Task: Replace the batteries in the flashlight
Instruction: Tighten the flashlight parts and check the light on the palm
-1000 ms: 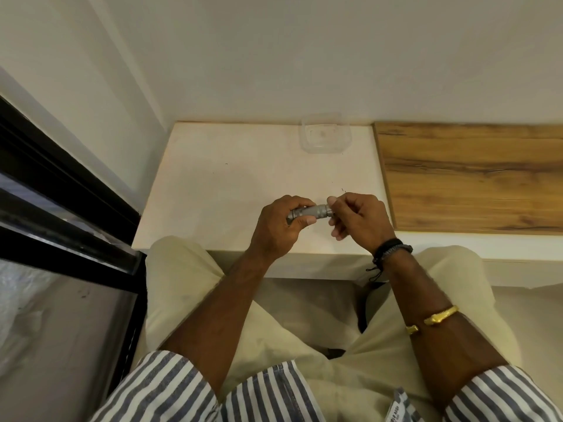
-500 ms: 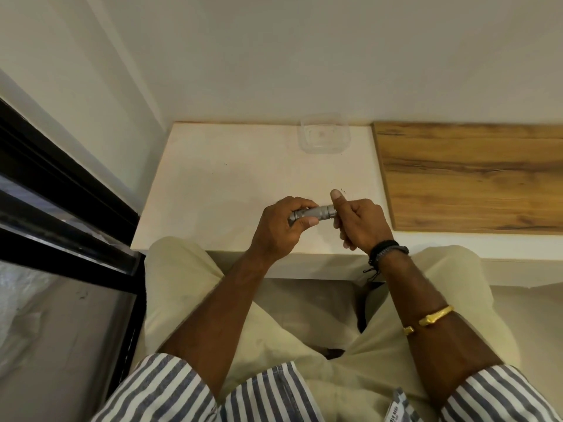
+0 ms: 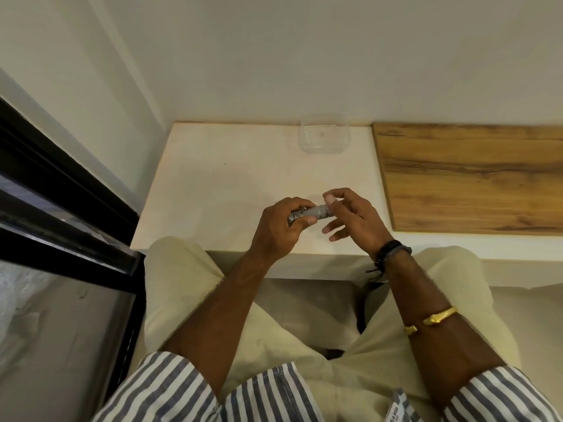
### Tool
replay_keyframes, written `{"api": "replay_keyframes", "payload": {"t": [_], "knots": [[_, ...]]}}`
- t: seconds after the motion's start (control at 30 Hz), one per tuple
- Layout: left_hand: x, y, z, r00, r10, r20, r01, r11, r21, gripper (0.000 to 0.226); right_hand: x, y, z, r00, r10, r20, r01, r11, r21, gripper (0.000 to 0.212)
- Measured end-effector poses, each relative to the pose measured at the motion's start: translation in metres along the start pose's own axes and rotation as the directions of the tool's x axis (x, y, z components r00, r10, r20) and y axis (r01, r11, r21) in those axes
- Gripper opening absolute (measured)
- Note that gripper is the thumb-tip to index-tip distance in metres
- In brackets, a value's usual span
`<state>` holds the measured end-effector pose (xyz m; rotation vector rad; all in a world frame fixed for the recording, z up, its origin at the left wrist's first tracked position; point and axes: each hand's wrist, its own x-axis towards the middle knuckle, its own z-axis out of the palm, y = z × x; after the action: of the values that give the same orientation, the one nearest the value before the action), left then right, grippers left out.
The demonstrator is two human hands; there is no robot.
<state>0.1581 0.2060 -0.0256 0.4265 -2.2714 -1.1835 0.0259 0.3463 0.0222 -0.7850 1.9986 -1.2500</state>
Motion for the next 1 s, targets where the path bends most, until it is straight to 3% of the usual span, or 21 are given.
{"api": "replay_keyframes", "payload": {"t": [0.1,0.17,0.3,0.43,0.5,0.57,0.67,0.73,0.87,1.0], "knots": [[0.001,-0.002,-0.003,0.999,-0.026,-0.023,0.026,1.000,-0.010,0.024,0.004,0.005,-0.003,0.993,-0.110,0.049,0.108,0.993,0.048,0.026],[0.001,-0.002,-0.003,1.000,-0.012,-0.018,0.012,1.000,-0.003,0.024,0.001,0.004,-0.002,0.997,-0.081,0.002,0.081,0.997,-0.013,0.018],[0.000,0.001,-0.001,1.000,0.023,0.002,-0.023,1.000,0.002,0.025,-0.002,-0.001,0.003,0.991,0.045,-0.128,-0.066,0.983,-0.170,0.060],[0.000,-0.001,0.000,1.000,-0.018,-0.011,0.017,1.000,-0.021,0.025,0.002,0.003,-0.001,0.999,-0.029,0.027,0.028,0.999,0.035,0.032],[0.000,-0.003,-0.001,0.999,-0.032,-0.018,0.031,0.999,-0.016,0.025,0.005,0.007,-0.003,0.994,-0.110,0.027,0.108,0.993,0.042,0.024],[0.000,-0.003,-0.001,1.000,-0.019,-0.019,0.019,1.000,-0.007,0.025,0.003,0.006,-0.001,0.996,-0.087,-0.020,0.087,0.996,-0.020,0.019],[0.000,-0.001,0.002,1.000,0.004,0.004,-0.004,1.000,0.015,0.027,0.000,0.003,0.006,0.992,0.009,-0.129,-0.031,0.984,-0.174,0.049],[-0.001,0.000,0.003,1.000,-0.001,0.018,0.001,1.000,-0.002,0.026,0.000,0.001,0.006,0.987,0.037,-0.158,-0.067,0.980,-0.186,0.057],[0.001,-0.001,0.001,0.996,-0.073,0.054,0.076,0.996,-0.049,0.023,0.004,0.007,-0.004,0.999,-0.054,0.004,0.054,0.998,0.017,0.025],[0.000,-0.001,0.004,0.994,-0.063,0.090,0.065,0.998,-0.020,0.026,0.005,0.010,-0.003,0.996,-0.078,-0.048,0.075,0.996,-0.054,0.027]]}}
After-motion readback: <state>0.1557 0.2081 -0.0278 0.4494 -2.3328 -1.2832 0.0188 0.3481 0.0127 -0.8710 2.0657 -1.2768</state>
